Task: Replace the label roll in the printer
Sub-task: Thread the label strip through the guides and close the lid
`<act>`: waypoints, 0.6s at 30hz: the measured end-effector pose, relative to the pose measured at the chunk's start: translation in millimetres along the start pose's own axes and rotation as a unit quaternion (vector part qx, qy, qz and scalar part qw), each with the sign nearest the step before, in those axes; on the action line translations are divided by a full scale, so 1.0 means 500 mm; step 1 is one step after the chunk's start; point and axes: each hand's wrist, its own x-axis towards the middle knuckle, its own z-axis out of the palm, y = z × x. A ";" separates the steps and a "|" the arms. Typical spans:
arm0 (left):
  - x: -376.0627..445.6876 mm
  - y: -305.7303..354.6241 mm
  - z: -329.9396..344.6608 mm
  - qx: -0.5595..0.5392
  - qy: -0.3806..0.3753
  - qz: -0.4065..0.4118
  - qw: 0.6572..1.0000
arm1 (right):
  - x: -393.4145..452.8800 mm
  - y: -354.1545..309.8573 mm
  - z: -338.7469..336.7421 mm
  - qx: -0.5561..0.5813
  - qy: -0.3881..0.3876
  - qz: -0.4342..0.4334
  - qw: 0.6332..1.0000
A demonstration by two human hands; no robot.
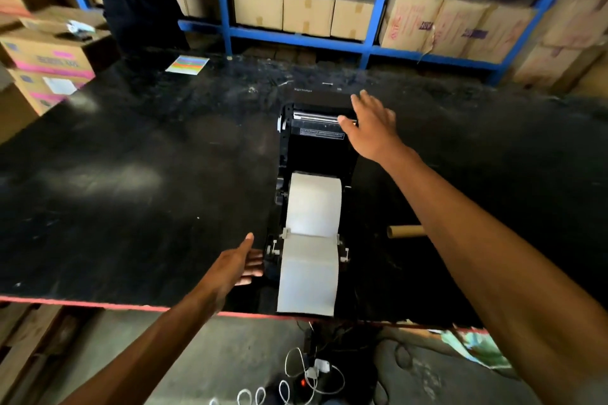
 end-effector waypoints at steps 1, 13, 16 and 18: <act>0.001 -0.001 -0.002 0.002 -0.002 -0.003 1.000 | 0.005 -0.001 0.005 -0.013 -0.012 0.002 1.000; 0.019 -0.011 -0.007 -0.078 -0.012 -0.026 0.997 | -0.202 0.026 0.053 0.136 0.239 -0.073 0.959; 0.027 -0.009 -0.011 -0.101 -0.016 -0.036 0.994 | -0.282 0.032 0.091 0.193 0.206 -0.045 0.958; 0.032 -0.006 -0.013 -0.105 -0.020 -0.046 0.993 | -0.325 0.036 0.113 0.184 0.183 -0.040 0.965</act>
